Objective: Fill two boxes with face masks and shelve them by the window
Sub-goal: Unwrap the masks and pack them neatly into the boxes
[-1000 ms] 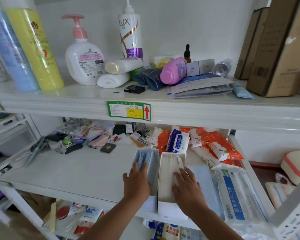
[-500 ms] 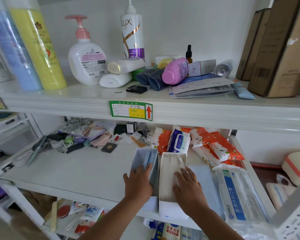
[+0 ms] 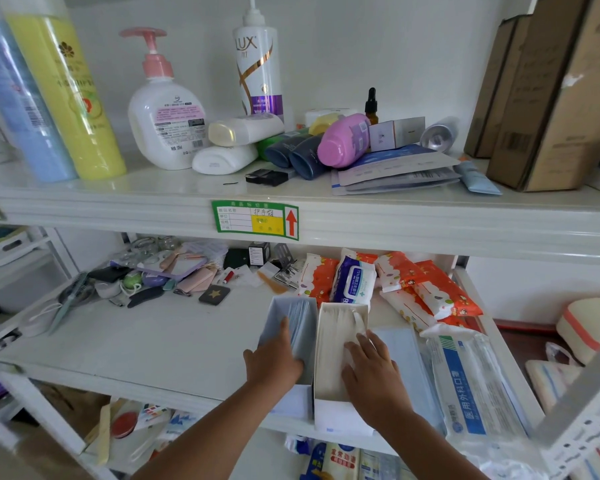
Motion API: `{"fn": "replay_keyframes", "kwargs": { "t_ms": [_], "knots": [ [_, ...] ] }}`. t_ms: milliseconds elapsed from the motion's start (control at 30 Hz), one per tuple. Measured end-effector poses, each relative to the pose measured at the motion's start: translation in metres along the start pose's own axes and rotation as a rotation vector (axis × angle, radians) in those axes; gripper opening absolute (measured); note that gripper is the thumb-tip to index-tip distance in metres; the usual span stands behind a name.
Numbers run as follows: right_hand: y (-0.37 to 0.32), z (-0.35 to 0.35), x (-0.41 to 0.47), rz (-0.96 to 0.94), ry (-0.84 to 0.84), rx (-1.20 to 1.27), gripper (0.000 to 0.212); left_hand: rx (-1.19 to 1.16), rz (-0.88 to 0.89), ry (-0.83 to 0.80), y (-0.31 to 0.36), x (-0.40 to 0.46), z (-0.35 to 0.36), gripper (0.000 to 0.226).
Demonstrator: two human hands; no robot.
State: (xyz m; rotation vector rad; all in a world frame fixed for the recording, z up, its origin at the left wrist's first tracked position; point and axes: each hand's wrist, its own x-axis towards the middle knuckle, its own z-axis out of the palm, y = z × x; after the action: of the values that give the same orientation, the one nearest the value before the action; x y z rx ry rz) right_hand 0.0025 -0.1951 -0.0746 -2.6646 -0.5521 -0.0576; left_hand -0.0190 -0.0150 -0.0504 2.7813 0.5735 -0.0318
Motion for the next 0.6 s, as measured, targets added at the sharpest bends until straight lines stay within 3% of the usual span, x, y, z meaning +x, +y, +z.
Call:
{"fn": "replay_keyframes", "kwargs": {
  "t_ms": [200,367,600],
  "knots": [
    [0.0010,0.0000,0.0001,0.000,-0.001,-0.004,0.040,-0.052,-0.069,-0.015,0.0055,0.0022,-0.0031,0.084],
    [0.0003,-0.0007,-0.0001,-0.002,-0.002,-0.011,0.040,-0.002,-0.117,-0.015,0.0068,0.0049,-0.0010,0.066],
    [-0.0008,-0.0018,0.0001,0.006,-0.008,-0.008,0.040,0.094,-0.045,0.005,0.0064,0.0035,0.0009,0.045]
  ]
}}
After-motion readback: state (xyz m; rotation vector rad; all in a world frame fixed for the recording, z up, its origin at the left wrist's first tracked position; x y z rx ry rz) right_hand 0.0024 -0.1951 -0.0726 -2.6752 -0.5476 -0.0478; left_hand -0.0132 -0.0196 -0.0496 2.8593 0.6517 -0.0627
